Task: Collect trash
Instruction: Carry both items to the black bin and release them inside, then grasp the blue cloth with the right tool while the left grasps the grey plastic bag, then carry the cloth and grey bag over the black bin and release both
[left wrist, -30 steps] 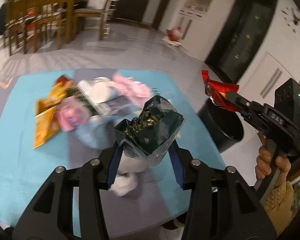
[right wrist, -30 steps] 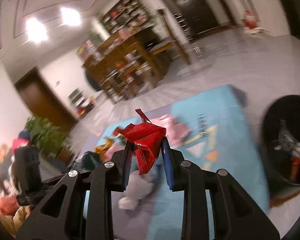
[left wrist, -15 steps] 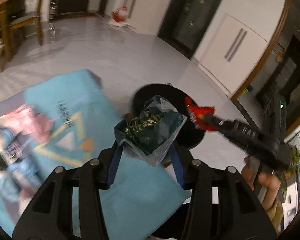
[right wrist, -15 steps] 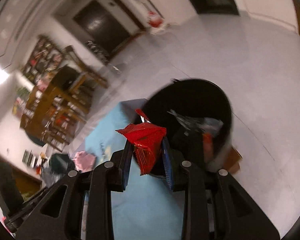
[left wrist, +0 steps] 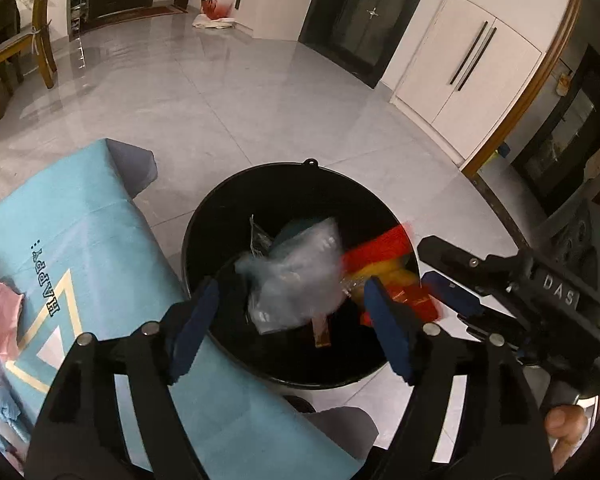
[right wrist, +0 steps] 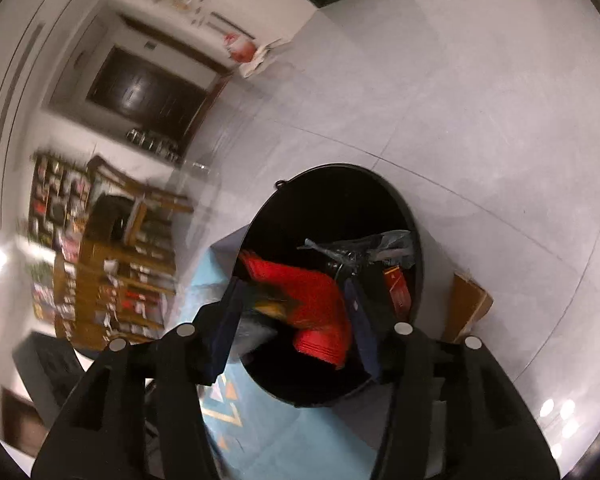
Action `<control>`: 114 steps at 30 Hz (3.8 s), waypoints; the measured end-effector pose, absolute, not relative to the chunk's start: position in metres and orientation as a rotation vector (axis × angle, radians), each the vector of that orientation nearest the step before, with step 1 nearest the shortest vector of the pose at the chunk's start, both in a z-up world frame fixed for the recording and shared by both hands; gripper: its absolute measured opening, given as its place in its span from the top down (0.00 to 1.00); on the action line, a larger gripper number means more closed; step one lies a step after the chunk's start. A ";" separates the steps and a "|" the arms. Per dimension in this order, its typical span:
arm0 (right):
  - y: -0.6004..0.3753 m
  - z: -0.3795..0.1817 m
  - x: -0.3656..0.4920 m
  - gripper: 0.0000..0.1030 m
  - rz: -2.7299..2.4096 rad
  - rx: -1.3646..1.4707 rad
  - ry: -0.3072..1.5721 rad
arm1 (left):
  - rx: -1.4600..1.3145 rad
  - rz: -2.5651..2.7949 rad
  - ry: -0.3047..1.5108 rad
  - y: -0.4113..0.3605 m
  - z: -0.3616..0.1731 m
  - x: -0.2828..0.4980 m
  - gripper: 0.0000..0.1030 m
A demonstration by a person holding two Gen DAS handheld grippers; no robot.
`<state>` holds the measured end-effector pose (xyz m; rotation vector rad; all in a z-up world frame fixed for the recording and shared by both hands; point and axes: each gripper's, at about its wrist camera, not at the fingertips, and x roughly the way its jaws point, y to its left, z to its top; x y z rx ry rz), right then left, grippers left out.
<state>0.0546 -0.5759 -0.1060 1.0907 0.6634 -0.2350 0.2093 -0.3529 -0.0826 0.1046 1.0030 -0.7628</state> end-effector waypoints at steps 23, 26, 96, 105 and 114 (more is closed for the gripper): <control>-0.485 -0.078 0.094 0.43 -0.007 0.758 0.761 | -0.020 -0.528 0.884 -0.147 -0.063 0.138 0.13; -0.466 -0.077 0.099 0.43 0.050 0.717 0.787 | -0.047 -0.441 0.877 -0.102 -0.062 0.134 0.11; -0.239 -0.094 0.152 0.78 0.335 0.163 0.946 | -0.247 -0.270 0.889 0.031 -0.079 0.155 0.74; -0.281 -0.064 0.129 0.78 0.317 0.273 0.826 | -0.139 -0.273 0.874 -0.001 -0.065 0.146 0.74; -0.319 -0.048 0.112 0.78 0.293 0.346 0.739 | -0.038 -0.301 0.824 -0.049 -0.038 0.140 0.74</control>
